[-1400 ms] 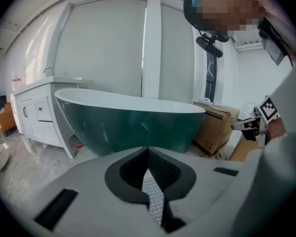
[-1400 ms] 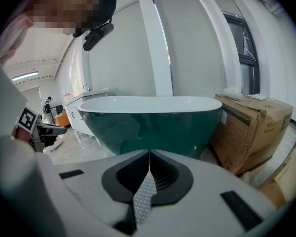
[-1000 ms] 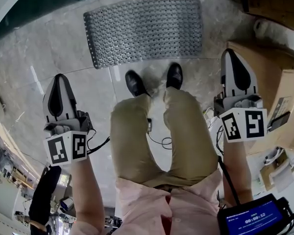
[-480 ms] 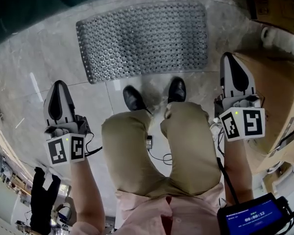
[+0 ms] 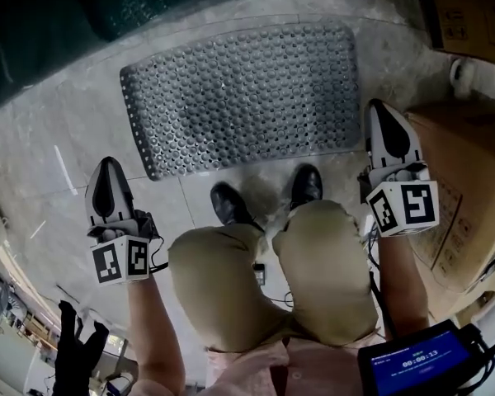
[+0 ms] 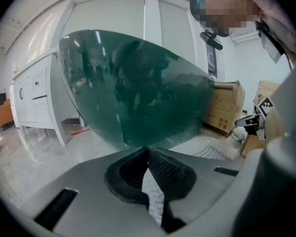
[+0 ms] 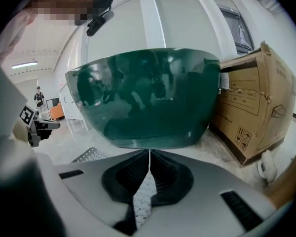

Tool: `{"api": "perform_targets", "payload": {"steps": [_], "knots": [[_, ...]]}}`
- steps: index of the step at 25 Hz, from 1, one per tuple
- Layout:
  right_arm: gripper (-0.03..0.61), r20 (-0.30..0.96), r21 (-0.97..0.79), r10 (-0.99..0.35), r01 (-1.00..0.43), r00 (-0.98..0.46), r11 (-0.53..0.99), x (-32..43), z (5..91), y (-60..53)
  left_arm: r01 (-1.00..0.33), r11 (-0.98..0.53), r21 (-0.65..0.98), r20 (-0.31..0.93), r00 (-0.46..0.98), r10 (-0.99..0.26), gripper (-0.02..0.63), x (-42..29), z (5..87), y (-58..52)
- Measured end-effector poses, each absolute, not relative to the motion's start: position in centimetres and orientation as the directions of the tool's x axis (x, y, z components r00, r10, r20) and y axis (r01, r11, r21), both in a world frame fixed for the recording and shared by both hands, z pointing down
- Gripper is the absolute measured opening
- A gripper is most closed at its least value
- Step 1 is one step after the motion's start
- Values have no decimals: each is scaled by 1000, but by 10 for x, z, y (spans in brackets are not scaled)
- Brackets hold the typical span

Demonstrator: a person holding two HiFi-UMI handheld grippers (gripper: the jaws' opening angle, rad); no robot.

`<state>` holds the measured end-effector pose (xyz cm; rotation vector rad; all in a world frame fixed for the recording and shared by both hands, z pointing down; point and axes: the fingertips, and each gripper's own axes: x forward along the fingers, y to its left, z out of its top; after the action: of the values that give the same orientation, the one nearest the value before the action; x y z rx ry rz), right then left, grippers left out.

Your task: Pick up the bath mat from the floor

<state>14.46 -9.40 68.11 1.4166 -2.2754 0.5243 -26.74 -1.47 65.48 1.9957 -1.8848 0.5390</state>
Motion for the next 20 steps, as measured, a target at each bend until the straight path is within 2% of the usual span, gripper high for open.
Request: {"api": "perform_targets", "payload": {"steps": [10, 20], "knots": [[18, 525, -119, -742, -899, -418, 422, 142, 747, -122, -999, -22, -45, 523, -5, -853, 25, -294, 731, -12], [18, 469, -102, -770, -893, -433, 439, 137, 756, -155, -999, -10, -45, 527, -16, -850, 26, -318, 788, -19]]}}
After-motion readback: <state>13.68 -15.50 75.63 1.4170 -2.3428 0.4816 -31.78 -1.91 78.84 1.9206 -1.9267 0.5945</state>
